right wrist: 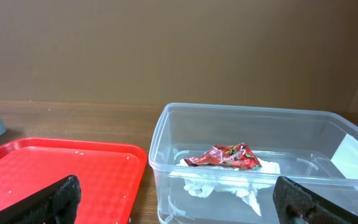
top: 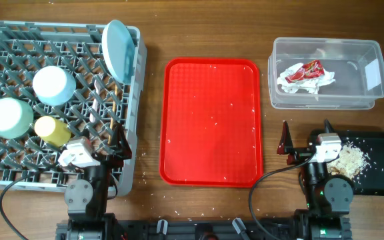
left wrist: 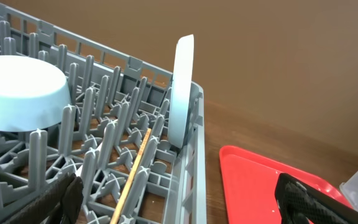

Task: Sort waste into correct bins and load items into the dishwasher rack

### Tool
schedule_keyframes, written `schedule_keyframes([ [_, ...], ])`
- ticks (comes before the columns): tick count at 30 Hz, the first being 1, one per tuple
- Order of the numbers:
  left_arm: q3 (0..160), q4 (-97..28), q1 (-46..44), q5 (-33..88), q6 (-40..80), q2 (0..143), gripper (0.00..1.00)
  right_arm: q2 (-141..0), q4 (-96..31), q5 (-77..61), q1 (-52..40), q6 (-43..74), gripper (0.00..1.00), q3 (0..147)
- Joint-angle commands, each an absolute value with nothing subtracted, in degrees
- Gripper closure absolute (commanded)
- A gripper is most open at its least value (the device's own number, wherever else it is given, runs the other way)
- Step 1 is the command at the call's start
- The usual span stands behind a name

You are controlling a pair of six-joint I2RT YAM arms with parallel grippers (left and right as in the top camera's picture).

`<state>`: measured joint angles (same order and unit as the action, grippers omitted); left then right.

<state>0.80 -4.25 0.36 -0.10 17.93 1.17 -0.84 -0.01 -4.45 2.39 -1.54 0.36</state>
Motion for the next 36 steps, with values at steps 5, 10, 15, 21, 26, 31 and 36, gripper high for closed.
schedule_keyframes([
  [5, 0.3, -4.3, 0.1, 2.4, 2.9, 0.2, 0.0, -0.2, 0.1, -3.9, 2.1, -1.0, 0.0, 0.3],
  [10, 0.3, -4.3, 0.1, 2.8, -0.9, 0.2, 0.0, -0.2, 0.1, -3.9, 2.1, -1.0, 0.01, 0.3],
  [15, 0.3, -4.3, 0.1, 2.7, -1.3, 0.2, 0.0, -0.2, 0.1, -3.9, 2.1, -1.0, 0.0, 0.3],
  [21, 0.3, -4.3, 0.1, 2.7, -1.3, 0.2, 0.0, -0.2, 0.1, -3.9, 2.1, -1.0, 0.0, 0.3],
  [26, 0.3, -4.3, 0.1, 2.7, -1.3, 0.3, 0.0, -0.2, 0.1, -3.9, 2.1, -1.0, 0.0, 0.3],
  [31, 0.3, -4.3, 0.1, 2.7, -1.3, 0.3, 0.0, -0.2, 0.1, -3.9, 2.1, -1.0, 0.0, 0.3],
  [36, 0.3, -4.3, 0.1, 2.7, -1.3, 0.3, 0.0, -0.2, 0.1, -3.9, 2.1, -1.0, 0.0, 0.3],
])
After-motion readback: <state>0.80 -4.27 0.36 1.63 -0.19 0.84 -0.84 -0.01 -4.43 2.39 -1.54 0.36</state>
